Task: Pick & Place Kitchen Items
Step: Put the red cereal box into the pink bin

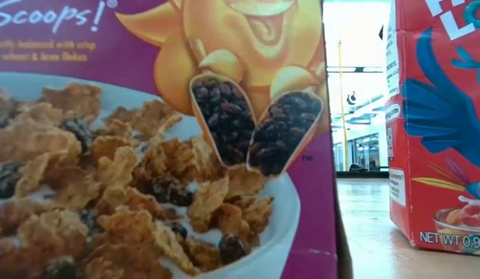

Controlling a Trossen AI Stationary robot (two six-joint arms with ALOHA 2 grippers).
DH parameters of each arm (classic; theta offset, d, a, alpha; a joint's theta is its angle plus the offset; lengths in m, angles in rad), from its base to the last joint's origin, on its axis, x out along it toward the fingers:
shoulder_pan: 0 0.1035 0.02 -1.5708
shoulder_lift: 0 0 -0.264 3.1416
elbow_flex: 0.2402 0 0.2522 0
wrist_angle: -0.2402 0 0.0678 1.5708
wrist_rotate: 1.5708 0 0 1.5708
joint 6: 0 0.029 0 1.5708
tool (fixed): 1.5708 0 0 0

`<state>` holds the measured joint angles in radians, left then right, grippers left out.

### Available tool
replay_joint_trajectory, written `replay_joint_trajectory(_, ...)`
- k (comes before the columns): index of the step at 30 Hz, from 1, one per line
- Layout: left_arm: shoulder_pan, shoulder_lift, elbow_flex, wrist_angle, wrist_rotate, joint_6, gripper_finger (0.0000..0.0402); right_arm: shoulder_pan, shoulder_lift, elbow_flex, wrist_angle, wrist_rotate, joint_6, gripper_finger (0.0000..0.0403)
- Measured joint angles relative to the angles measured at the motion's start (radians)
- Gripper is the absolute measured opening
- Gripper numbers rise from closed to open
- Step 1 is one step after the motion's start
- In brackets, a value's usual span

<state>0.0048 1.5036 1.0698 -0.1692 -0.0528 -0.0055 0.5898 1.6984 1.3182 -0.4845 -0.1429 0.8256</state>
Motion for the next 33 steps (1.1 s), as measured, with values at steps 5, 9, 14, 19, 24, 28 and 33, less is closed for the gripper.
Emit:
replay_joint_trajectory(5, 0.0, 0.0, 0.0, 0.0, 0.0, 0.0, 0.0042, -0.006, 0.006, 0.0, -0.002, -0.004, -0.004, 0.0196)
replay_joint_trajectory(9, 0.0, 0.0, 0.0, 0.0, 0.0, 0.0, 0.0042, -0.007, 0.006, 0.0, -0.002, 0.012, -0.02, 0.0182)
replay_joint_trajectory(14, 0.0, 0.0, 0.0, 0.0, 0.0, 0.0, 0.0042, -0.008, 0.006, 0.0, -0.006, 0.018, -0.026, 0.0118)
replay_joint_trajectory(19, 0.0, 0.0, 0.0, 0.0, 0.0, 0.0, 0.0042, -0.014, 0.008, 0.0, -0.011, 0.012, -0.029, 0.0035)
replay_joint_trajectory(24, 0.0, 0.0, 0.0, 0.0, 0.0, 0.0, 0.0042, -0.021, -0.031, -0.001, -0.008, 0.012, -0.047, 0.0008)
replay_joint_trajectory(28, 0.0, 0.0, 0.0, 0.0, 0.0, -0.001, 0.0042, -0.027, -0.087, -0.001, -0.029, 0.042, -0.053, 0.0006)
replay_joint_trajectory(33, 0.0, 0.0, 0.0, -0.002, 0.0, -0.003, 0.0042, -0.059, -0.18, -0.001, -0.092, 0.098, -0.066, 0.0003)
